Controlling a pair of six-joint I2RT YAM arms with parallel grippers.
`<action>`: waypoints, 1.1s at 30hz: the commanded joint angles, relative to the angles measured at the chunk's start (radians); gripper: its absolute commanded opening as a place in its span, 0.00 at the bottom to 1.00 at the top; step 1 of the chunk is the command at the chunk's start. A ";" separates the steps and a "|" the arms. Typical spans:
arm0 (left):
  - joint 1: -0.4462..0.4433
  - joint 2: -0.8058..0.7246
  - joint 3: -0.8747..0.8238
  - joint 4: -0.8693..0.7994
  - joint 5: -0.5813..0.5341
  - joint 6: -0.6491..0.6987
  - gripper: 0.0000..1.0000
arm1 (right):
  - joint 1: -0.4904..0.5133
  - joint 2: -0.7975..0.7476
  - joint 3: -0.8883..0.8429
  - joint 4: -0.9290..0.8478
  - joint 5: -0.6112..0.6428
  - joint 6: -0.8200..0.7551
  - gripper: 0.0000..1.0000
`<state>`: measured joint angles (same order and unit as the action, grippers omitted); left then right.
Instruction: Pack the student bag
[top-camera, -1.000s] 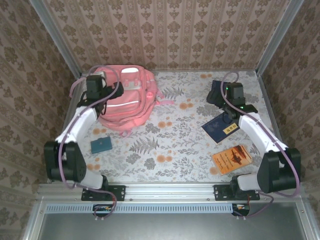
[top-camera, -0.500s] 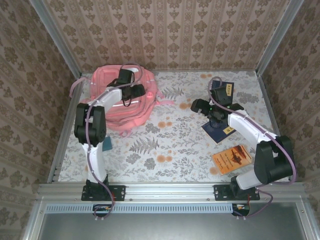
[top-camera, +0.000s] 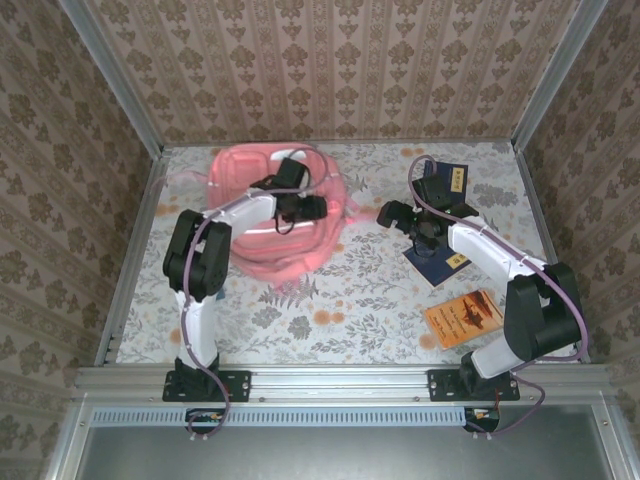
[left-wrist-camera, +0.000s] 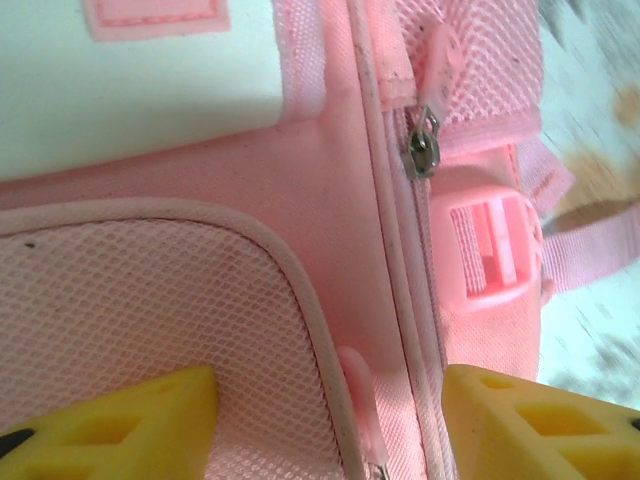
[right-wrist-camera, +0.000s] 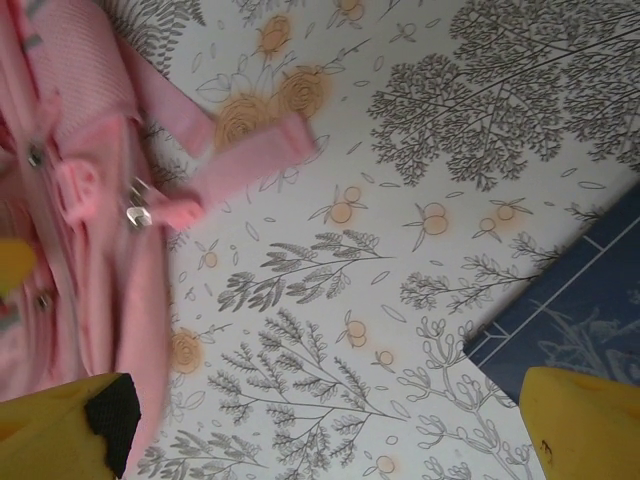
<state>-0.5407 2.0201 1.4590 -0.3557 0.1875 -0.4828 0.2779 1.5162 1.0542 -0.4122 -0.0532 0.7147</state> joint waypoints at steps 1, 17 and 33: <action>-0.097 -0.063 -0.089 -0.076 0.117 -0.010 0.58 | 0.002 -0.014 0.009 -0.049 0.061 0.019 1.00; -0.140 -0.328 -0.106 -0.126 0.045 -0.017 0.59 | 0.016 0.028 0.041 -0.079 -0.117 -0.082 0.93; -0.062 -0.183 -0.218 -0.128 -0.017 -0.118 0.43 | 0.075 0.322 0.156 0.014 -0.281 -0.036 0.61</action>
<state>-0.6247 1.8137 1.2537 -0.4664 0.2043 -0.5819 0.3477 1.7973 1.1652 -0.4427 -0.2726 0.6662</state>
